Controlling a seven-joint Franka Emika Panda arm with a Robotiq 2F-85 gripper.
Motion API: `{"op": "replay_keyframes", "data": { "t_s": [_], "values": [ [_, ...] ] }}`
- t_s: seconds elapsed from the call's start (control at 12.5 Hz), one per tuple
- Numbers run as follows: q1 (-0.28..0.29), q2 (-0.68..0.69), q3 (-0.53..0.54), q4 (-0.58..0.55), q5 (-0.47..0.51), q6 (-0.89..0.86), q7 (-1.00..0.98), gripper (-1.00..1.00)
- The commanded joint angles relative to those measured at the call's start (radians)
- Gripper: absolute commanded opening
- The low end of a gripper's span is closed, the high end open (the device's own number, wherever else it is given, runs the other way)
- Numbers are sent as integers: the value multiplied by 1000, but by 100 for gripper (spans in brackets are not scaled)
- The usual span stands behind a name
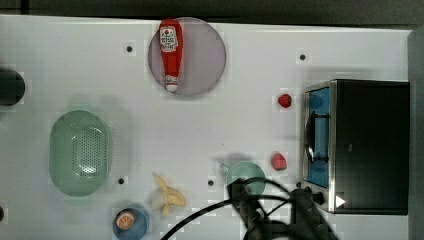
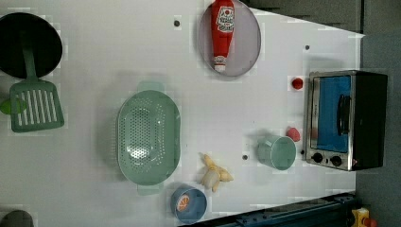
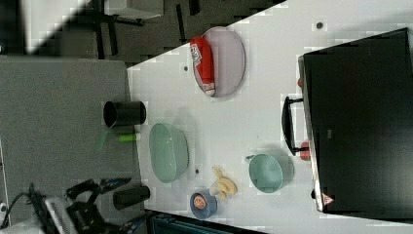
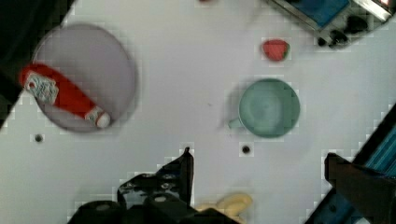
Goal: Drag mug forwards.
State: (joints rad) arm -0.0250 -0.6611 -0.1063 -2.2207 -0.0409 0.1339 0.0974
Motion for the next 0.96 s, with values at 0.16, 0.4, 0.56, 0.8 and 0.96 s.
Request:
{"op": "replay_keyframes", "data": {
  "t_s": [0.16, 0.4, 0.56, 0.8, 0.96],
  "values": [
    [-35, 243, -24, -176, 5, 185, 79, 100],
    [-55, 383, -38, -268, 5, 400, 159, 100],
    [-62, 502, -39, -286, 5, 541, 283, 100],
    [-64, 692, -39, -271, 5, 697, 472, 100],
    [-63, 804, -38, -263, 5, 793, 560, 100]
  ]
}}
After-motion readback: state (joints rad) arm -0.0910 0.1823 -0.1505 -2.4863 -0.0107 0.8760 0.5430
